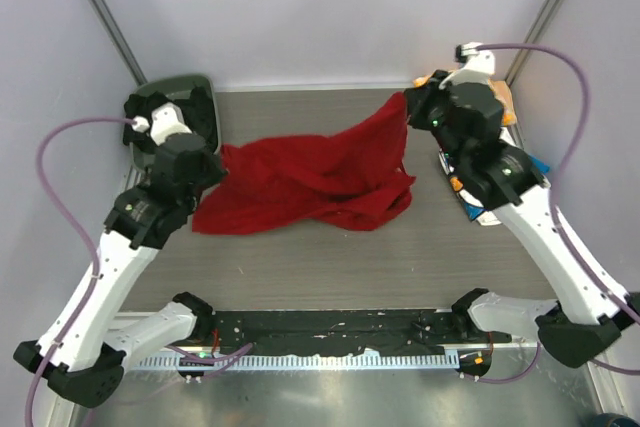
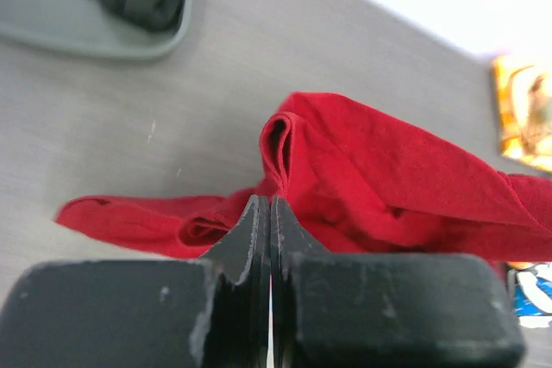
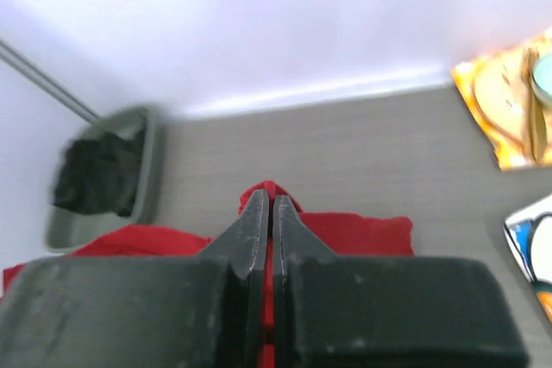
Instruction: Fold and stack the t-shirts
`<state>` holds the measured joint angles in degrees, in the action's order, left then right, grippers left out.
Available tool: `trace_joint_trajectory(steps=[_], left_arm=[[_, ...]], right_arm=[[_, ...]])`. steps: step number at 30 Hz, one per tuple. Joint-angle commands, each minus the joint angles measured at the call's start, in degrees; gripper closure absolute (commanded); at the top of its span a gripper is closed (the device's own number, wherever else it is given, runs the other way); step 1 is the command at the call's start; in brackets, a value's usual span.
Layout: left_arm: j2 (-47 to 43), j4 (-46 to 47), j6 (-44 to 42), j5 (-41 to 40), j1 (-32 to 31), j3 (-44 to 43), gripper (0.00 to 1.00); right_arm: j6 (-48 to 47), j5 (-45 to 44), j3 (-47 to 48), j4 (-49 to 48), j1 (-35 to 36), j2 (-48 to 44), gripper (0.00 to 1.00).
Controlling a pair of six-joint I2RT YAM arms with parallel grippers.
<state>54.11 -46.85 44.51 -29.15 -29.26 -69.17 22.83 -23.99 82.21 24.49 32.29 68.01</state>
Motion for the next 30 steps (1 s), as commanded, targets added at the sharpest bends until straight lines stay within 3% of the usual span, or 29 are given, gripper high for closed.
trace_joint_trajectory(steps=[1, 5, 8, 17, 30], left_arm=[[0.13, -1.4, -8.29, 0.22, 0.25, -11.59, 1.0], [-4.7, 0.0, -11.11, 2.87, 0.25, -18.44, 1.0], [-10.15, 1.76, -14.79, 3.57, 0.25, -19.34, 1.0], [-17.72, 7.38, -22.54, 12.69, 0.25, -23.47, 1.0], [-10.44, 6.69, -21.13, 19.3, 0.25, -37.88, 1.0]], right_arm=[[-4.1, 6.57, 9.78, -1.55, 0.14, -6.83, 0.99], [-4.99, 15.01, 13.67, -2.26, 0.14, -15.51, 0.99], [-4.55, 16.08, 18.4, 0.55, 0.14, -18.6, 0.99], [-2.53, 20.91, 30.63, 6.71, 0.14, -18.79, 0.99], [-1.21, 23.11, 43.81, 11.01, -0.56, -12.99, 0.99]])
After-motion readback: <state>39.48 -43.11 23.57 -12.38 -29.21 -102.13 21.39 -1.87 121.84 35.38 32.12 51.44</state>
